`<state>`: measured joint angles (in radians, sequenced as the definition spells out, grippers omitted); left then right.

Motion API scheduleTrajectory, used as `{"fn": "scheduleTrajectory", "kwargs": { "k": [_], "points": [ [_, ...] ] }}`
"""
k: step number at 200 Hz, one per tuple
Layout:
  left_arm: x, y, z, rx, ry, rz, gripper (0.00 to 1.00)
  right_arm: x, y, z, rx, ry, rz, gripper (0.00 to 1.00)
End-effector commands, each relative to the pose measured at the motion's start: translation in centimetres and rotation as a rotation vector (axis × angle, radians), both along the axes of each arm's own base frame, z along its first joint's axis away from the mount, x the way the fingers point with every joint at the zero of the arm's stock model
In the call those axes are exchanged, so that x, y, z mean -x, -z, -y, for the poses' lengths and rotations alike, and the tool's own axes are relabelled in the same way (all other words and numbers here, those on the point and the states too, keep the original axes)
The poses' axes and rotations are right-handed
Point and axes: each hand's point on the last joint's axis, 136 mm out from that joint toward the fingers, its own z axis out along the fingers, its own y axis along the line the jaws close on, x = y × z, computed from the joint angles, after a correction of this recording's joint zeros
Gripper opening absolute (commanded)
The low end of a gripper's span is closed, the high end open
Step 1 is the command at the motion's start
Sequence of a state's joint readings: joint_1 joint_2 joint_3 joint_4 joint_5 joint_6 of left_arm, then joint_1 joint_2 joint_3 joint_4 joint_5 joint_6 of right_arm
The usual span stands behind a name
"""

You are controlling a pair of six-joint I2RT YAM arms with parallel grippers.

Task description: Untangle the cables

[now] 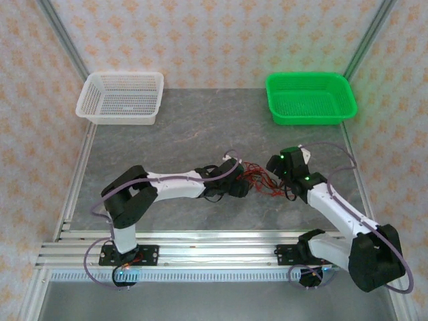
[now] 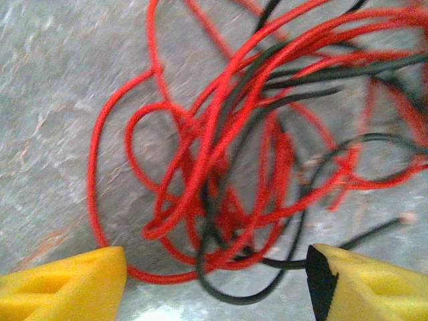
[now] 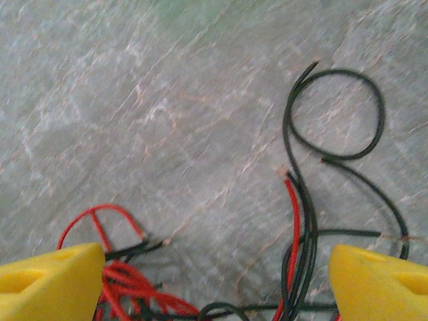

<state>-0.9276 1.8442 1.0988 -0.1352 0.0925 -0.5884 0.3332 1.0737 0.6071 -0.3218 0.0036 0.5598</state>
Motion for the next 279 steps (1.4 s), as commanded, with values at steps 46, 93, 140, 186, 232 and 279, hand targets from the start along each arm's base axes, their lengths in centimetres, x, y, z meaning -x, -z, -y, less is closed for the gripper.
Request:
{"fn": "scheduleTrajectory", "kwargs": {
  "k": [46, 93, 140, 186, 232, 279],
  "points": [
    [-2.5, 3.5, -2.1, -0.172, -0.106, 0.020, 0.73, 1.8, 4.2, -2.6, 0.045, -0.148, -0.165, 0.86],
    [-4.1, 3.2, -5.3, -0.216, -0.178, 0.059, 0.67, 1.7, 8.4, -2.1, 0.142, -0.150, -0.261, 0.65],
    [-5.2, 3.6, -15.7, -0.341, -0.395, 0.069, 0.66, 1.6, 9.1, -2.3, 0.163, -0.184, -0.278, 0.55],
    [-4.5, 2.0, -21.2, -0.349, -0.535, 0.100, 0.67, 1.8, 9.7, -3.3, 0.153, -0.220, -0.296, 0.39],
    [-5.0, -1.8, -19.2, -0.211, -0.469, 0.151, 0.68, 1.5, 9.6, -6.7, 0.152, -0.323, -0.293, 0.24],
    [-3.4, -8.0, -13.8, -0.118, -0.250, 0.278, 0.74, 0.4, 6.0, -8.4, 0.096, -0.380, -0.202, 0.28]
  ]
}}
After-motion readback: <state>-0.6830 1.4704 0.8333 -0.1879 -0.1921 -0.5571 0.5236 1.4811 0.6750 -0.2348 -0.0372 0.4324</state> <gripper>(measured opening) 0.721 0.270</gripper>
